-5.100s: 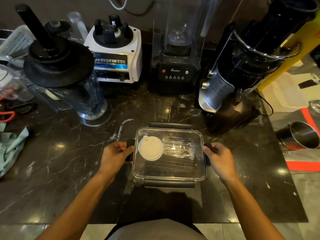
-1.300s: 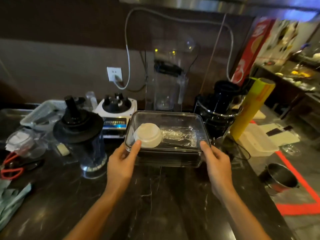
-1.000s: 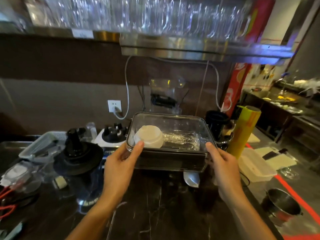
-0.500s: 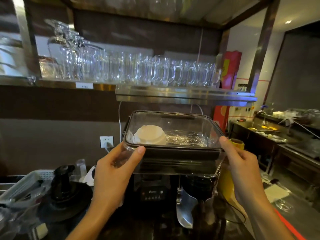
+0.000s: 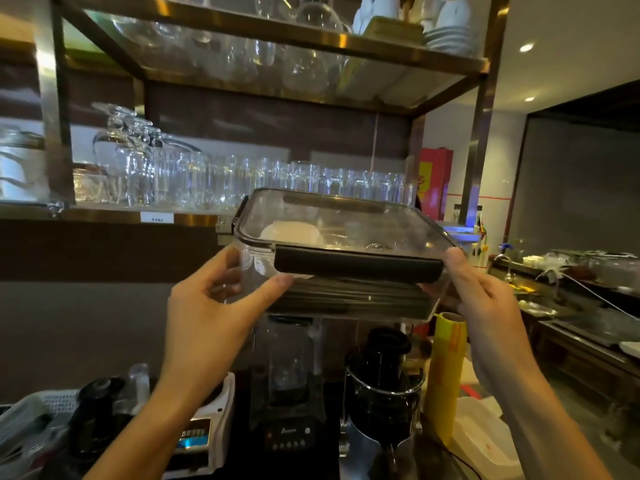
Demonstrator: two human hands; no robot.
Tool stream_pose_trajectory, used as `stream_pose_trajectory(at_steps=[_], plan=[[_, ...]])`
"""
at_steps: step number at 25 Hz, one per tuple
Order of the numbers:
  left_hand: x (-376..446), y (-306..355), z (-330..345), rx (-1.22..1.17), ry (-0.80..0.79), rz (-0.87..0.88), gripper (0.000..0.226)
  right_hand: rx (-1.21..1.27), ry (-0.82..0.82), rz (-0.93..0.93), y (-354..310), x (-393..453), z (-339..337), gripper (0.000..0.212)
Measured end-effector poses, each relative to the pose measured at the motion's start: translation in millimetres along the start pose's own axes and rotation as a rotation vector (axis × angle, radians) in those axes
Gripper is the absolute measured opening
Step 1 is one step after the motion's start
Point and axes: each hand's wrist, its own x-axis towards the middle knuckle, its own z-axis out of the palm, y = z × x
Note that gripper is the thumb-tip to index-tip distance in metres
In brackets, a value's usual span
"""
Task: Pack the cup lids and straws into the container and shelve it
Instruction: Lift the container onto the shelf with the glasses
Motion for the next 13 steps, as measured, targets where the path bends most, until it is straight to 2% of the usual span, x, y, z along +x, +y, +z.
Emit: stream_pose_trajectory(at_steps=[1,3,5,6,8,10,13], plan=[[6.8,1.3,1.5,-0.007,-0.005,0.019,0.029,0.021,-0.021,-0.017,-6.9,4.4,-1.6,0.069],[24.2,-1.1,7.1,-0.009,0.002,0.039,0.052,0.011,-0.067,-0.062,-17.5,16.9,-4.7,0.044],[44.7,-3.6,15.7,0.003,0.021,0.037,0.071,-0.065,-0.079,-0.100,-20.3,36.0,-7.3,0.035],[54.6,-3.3,20.9,0.006,0.023,0.043,0.070,-0.097,-0.066,-0.112,-19.4,46.7,-8.5,0.033],[74.8,-2.4,35.3,0.000,0.020,0.045,0.056,-0.106,-0.031,-0.140,-16.1,71.0,-11.2,0.028],[93.8,-0.1,52.0,-0.026,-0.009,0.039,0.038,-0.092,0.008,-0.147,-8.0,96.4,-14.0,0.035],[126.6,-15.7,78.1,-0.059,-0.064,0.037,0.043,-0.096,0.039,-0.142,12.6,132.5,-17.8,0.047]])
